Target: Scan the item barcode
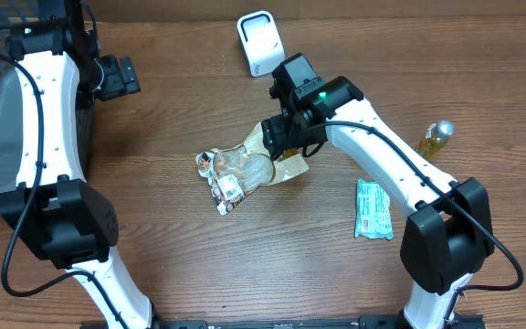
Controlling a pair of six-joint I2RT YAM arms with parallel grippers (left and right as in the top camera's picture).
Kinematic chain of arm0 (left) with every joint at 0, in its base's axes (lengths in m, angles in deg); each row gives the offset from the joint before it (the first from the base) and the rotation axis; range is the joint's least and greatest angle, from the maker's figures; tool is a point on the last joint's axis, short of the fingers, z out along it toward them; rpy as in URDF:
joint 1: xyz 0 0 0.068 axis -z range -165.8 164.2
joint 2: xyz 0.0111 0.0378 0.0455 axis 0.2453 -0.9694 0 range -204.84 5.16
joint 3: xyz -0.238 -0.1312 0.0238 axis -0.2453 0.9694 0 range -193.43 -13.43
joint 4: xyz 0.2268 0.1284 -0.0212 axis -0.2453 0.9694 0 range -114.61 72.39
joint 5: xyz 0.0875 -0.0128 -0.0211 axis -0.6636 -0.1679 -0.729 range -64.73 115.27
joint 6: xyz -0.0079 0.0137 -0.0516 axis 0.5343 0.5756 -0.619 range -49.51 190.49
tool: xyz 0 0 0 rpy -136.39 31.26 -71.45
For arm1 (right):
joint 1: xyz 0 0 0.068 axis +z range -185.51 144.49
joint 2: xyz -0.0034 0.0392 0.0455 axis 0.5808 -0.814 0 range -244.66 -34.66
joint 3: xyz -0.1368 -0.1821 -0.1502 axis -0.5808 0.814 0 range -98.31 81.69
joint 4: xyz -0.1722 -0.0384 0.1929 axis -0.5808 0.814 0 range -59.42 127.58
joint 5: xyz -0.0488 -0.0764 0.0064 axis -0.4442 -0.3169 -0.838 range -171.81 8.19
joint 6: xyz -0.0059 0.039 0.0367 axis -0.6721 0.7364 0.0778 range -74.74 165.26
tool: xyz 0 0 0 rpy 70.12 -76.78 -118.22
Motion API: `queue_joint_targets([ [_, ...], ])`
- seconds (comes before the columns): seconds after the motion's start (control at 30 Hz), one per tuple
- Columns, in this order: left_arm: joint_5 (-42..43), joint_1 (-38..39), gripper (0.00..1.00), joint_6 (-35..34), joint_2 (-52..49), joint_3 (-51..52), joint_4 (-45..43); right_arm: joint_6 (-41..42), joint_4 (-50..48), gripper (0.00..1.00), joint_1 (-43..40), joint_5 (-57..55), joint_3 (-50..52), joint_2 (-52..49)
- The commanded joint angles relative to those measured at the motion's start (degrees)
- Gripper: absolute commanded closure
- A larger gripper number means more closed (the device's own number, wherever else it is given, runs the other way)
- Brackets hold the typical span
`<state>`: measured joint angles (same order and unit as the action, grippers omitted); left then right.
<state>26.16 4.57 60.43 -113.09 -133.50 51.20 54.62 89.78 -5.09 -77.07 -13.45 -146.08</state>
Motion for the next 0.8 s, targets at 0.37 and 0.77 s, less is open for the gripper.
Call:
queue_joint_targets([
  [0.37,0.22,0.0,0.0,1.09,-0.04,-1.11,0.02,-0.52,-0.13,0.22,-0.28,0.28,0.24,0.28],
  [0.77,0.22,0.0,0.01,1.09,-0.04,-1.11,0.02,-0.5,-0.15,0.22,-0.28,0.28,0.24,0.28],
])
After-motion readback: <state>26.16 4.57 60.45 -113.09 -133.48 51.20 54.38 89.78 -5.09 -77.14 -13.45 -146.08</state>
